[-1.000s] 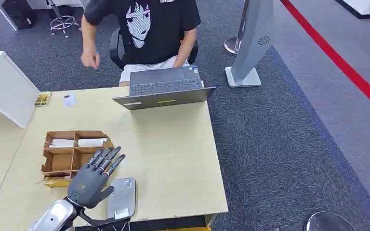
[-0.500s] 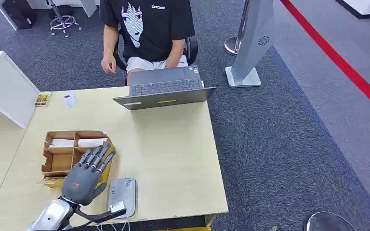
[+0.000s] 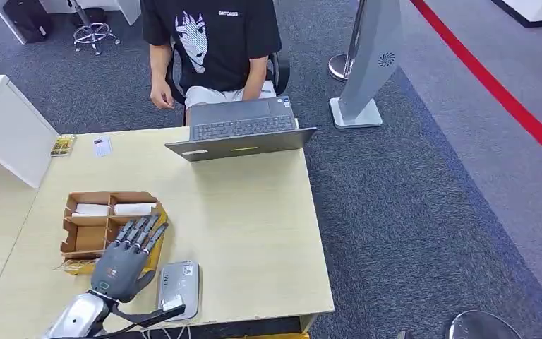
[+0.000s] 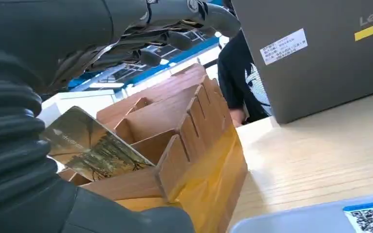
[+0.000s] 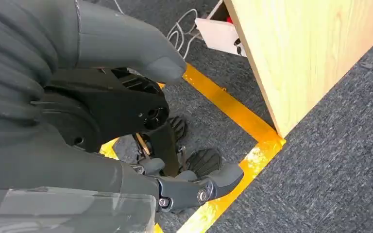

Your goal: Pass the card to the sensor for recognition and then transmit it.

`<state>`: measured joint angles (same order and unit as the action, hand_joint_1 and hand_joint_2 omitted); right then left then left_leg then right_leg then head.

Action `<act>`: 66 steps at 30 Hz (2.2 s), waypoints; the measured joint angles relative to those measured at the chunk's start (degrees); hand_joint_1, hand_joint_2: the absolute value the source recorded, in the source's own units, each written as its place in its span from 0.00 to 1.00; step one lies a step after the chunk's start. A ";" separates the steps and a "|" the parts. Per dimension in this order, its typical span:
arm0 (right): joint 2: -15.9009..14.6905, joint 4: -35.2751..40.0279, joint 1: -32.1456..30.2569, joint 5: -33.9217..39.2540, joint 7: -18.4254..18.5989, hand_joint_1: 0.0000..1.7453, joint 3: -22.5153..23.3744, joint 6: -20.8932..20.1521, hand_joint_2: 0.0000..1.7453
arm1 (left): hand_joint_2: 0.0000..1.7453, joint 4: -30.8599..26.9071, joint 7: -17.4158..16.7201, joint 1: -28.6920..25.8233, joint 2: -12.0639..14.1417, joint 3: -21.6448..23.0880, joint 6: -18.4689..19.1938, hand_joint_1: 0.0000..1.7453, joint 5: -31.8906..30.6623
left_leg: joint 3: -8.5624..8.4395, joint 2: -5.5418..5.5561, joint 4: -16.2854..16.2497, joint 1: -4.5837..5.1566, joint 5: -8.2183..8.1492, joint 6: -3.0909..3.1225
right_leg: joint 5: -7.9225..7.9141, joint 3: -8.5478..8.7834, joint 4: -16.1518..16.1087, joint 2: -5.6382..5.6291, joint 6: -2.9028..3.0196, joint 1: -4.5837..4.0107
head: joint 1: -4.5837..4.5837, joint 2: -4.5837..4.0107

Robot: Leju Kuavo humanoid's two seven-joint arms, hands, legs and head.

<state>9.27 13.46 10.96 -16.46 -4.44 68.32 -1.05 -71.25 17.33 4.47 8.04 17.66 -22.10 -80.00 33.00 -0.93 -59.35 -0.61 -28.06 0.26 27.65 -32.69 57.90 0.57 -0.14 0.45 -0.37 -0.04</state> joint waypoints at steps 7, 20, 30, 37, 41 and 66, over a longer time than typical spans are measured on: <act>0.00 0.02 -0.03 0.00 0.07 0.00 0.00 0.09 1.00 | 1.00 -0.76 -0.26 -0.25 -0.09 -0.04 -0.02 0.00 -1.57 | 0.00 0.00 0.00 0.00 0.00 0.00 | 0.00 0.00 0.00 0.00 0.00 0.00 | 0.00 0.00; -0.20 0.31 -0.35 0.22 0.07 0.00 0.02 0.04 1.00 | 1.00 -5.36 -0.96 -1.65 1.03 -0.04 1.49 0.00 -1.81 | 0.01 0.00 0.01 0.00 0.00 0.00 | 0.00 0.00 0.00 0.01 0.00 0.00 | -0.02 0.00; -0.42 0.46 -0.51 0.28 0.07 0.00 0.02 0.07 1.00 | 1.00 -7.69 -1.27 -2.55 2.08 -0.04 2.25 0.00 -1.49 | 0.01 0.00 0.01 0.00 0.00 0.00 | 0.01 0.00 0.00 0.00 0.00 0.00 | 0.00 0.00; -0.48 0.46 -0.60 0.26 0.09 0.00 0.04 0.04 1.00 | 1.00 -7.82 -1.38 -3.12 2.84 -0.09 2.69 0.00 -0.98 | 0.01 0.01 0.01 0.00 0.00 0.00 | 0.01 0.00 0.00 0.01 0.00 0.00 | 0.00 0.00; -0.48 0.48 -0.63 0.26 0.13 0.00 0.04 0.07 1.00 | 1.00 -7.82 -1.46 -3.17 2.93 -0.11 2.75 0.00 -0.92 | 0.01 0.01 0.01 0.00 0.00 0.00 | 0.01 0.00 0.00 0.01 0.00 0.00 | 0.00 0.00; -0.46 1.57 -1.70 -1.53 0.33 0.00 0.24 1.03 1.00 | 1.00 -9.36 -1.84 -5.61 3.43 -2.45 1.49 0.00 -1.31 | 0.02 0.02 0.03 0.00 -0.01 -0.01 | 0.04 -0.01 0.00 0.03 0.01 0.00 | 0.00 0.00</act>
<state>8.81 15.04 9.27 -17.99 -4.11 68.57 -0.02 -80.61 15.50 -1.14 11.47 15.21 -20.61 -81.31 33.03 -0.92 -59.33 -0.61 -28.07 0.25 27.69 -32.70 57.90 0.60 -0.13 0.45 -0.37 -0.04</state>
